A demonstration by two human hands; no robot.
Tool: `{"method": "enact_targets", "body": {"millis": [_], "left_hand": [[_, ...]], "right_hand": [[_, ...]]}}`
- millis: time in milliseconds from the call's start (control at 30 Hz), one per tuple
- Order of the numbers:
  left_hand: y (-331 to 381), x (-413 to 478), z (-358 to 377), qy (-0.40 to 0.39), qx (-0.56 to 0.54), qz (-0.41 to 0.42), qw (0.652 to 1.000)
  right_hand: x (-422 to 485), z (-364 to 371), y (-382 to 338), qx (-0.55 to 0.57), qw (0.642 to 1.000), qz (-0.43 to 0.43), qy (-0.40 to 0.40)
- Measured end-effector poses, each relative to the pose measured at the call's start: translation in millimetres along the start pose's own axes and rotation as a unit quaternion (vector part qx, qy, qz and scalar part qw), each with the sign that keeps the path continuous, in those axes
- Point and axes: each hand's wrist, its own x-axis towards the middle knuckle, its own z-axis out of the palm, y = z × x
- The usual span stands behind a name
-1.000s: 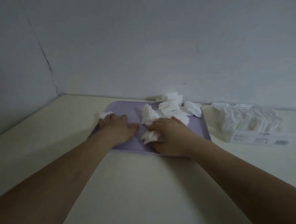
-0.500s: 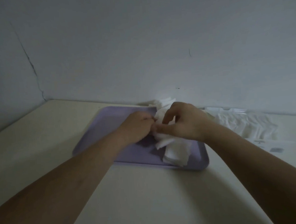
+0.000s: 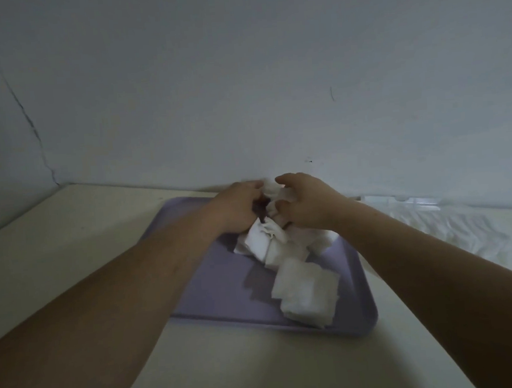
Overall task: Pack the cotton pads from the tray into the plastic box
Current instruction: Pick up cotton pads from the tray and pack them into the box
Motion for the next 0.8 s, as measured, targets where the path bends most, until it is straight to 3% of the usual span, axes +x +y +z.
{"method": "enact_targets", "body": {"millis": [200,500,700,800], "left_hand": [[3,-2,0,-0.005,-0.01,0.019,1.0],[18,-30,-6,0.068,0.003,0.098,0.993],[29,-64,-14,0.108,-0.061,0.076,0.989],[31,-80,-14,0.111,-0.111,0.023,0.987]], "right_hand": [[1,3,10,-0.013,1.0,0.002,-0.022],[-17,-2,8,0.055,0.997,-0.029,-0.045],[-65,-14,-13,0.02,0.994,-0.104,-0.012],[-86,-14,-18,-0.027,0.989,-0.136,-0.059]]}}
